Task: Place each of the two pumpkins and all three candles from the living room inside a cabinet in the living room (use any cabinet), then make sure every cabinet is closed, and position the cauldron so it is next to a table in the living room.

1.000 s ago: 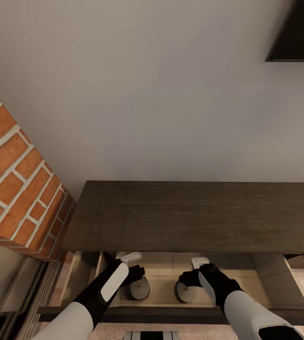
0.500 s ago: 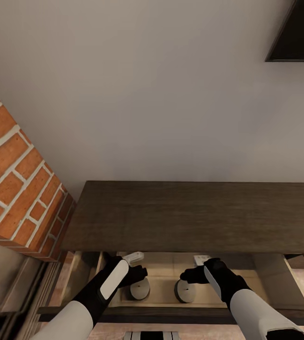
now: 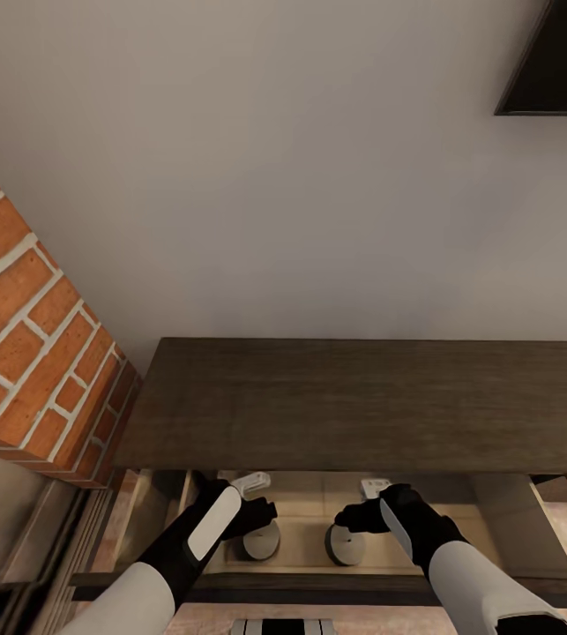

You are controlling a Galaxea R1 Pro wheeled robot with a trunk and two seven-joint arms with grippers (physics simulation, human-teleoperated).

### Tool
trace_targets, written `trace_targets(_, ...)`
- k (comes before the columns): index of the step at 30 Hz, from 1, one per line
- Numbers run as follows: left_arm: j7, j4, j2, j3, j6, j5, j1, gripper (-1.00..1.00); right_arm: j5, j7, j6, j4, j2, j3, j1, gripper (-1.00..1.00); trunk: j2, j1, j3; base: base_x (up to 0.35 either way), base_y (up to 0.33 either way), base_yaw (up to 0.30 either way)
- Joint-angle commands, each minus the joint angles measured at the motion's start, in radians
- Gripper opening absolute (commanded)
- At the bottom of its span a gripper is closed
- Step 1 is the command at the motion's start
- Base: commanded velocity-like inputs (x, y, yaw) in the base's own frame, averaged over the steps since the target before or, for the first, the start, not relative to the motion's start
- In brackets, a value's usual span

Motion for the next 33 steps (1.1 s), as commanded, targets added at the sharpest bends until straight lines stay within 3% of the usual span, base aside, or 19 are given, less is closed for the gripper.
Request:
trace_targets(1, -0.001, 0.0, 0.0, 0.0, 0.0, 0.0, 0.0, 1.0, 0.0, 0.0, 0.0, 0.001, 0.0, 0.0, 0.0, 1.0, 0.0, 0.0, 0.0, 0.0, 0.0, 0.0)
trace_targets(33, -0.004, -0.002, -0.003, -0.002, -0.008, -0.002, 0.004, 1.0, 0.005, 0.001, -0.013, -0.005, 0.002, 0.002, 0.004, 1.0, 0.0, 0.0, 0.0, -0.034, 0.0, 0.0)
